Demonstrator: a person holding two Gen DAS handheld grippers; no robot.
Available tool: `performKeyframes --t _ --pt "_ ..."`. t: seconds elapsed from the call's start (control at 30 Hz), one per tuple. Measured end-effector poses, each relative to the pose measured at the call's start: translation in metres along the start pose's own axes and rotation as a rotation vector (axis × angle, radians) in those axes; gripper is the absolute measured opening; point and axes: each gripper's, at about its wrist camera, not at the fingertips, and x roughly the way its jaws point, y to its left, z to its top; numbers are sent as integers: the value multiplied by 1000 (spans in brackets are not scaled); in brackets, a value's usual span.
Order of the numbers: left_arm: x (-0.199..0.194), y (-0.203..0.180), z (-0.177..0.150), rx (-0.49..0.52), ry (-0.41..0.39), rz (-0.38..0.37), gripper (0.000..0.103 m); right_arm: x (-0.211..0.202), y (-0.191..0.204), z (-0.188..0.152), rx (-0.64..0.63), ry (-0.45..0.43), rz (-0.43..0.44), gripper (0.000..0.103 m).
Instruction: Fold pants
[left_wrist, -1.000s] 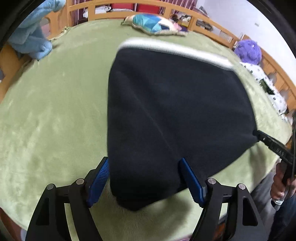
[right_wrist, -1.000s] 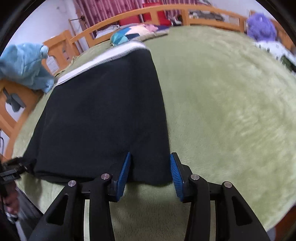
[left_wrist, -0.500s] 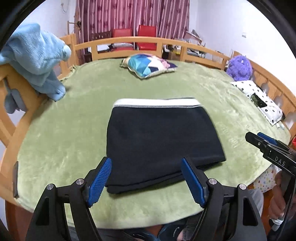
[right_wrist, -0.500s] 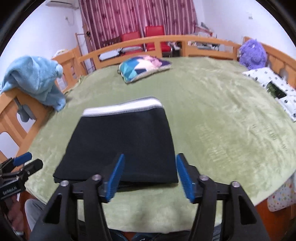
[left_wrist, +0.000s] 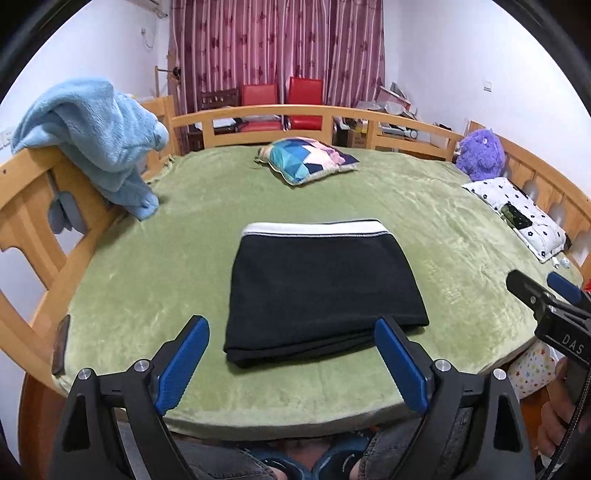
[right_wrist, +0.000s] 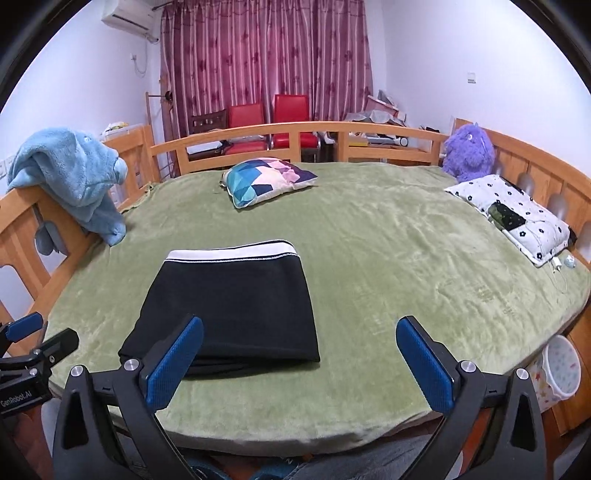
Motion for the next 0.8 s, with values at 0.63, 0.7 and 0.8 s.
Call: performKeyframes --t 0.63,0.7,0.8 --pt "-3 0 -7 -42 -6 3 92 -12 -7 -9 10 10 -22 102" --pt "-3 2 -7 -44 -7 4 92 -12 -7 -9 9 11 -25 102" --pt "-4 2 -7 -44 -6 3 92 -13 -7 -9 11 9 -21 102"
